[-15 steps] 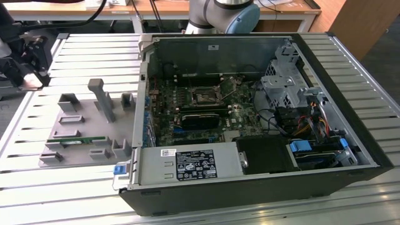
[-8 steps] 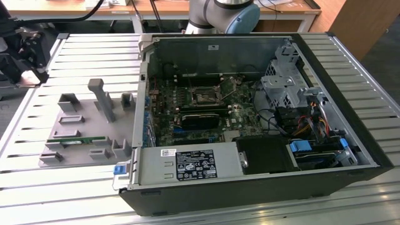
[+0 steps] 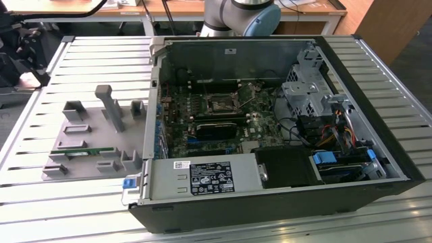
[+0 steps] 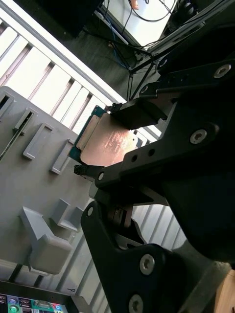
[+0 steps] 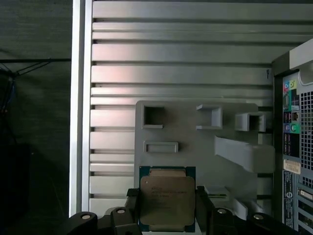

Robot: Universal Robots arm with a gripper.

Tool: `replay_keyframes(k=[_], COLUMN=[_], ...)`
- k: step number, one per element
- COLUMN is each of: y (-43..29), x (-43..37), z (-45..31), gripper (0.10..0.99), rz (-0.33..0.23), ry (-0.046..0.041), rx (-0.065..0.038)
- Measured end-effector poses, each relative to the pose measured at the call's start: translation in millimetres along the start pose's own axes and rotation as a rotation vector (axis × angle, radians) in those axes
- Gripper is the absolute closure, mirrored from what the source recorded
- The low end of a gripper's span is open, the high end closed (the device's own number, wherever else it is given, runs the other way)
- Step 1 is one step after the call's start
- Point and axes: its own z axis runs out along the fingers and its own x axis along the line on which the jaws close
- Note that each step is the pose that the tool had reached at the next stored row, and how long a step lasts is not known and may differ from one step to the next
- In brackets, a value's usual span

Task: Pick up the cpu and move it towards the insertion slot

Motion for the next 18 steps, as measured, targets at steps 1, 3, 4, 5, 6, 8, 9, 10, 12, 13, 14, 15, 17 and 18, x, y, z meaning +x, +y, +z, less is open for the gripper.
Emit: replay_keyframes(k=[1,3,4,5,6,8,9,10,12,13,14,15,17,18], y=[0.1,0.4,0.5,0.6,0.7,0.8,0.9,1.0,1.1,1.2,1.2,1.2,1.2,1.3], x=[0.0,0.0,0.0,0.0,0.0,0.0,0.0,-0.1,-0.1,-0.3,-0.6,-1.2,-3.4,-5.1], z=[-1.3,-4.2,-5.7,-7.4,-9.0,-12.2,-13.8,-15.4,-18.2,-19.3,-20.0,-20.5,-21.0,-21.1], gripper=[0.545,0.545,0.545,0.545,0.545,0.545,0.545,0.545,0.545,0.545,0.545,0.545,0.545,0.545], rz=[0.000,0.000,0.000,0.000,0.000,0.000,0.000,0.000,0.000,0.000,0.000,0.000,0.000,0.000], ry=[0.0001,0.0001,0.0000,0.0000,0.0000,0.0000,0.0000,0.0001,0.0001,0.0001,0.0000,-0.0002,0.0000,-0.0001], rx=[0.000,0.000,0.000,0.000,0.000,0.000,0.000,0.000,0.000,0.000,0.000,0.000,0.000,0.000])
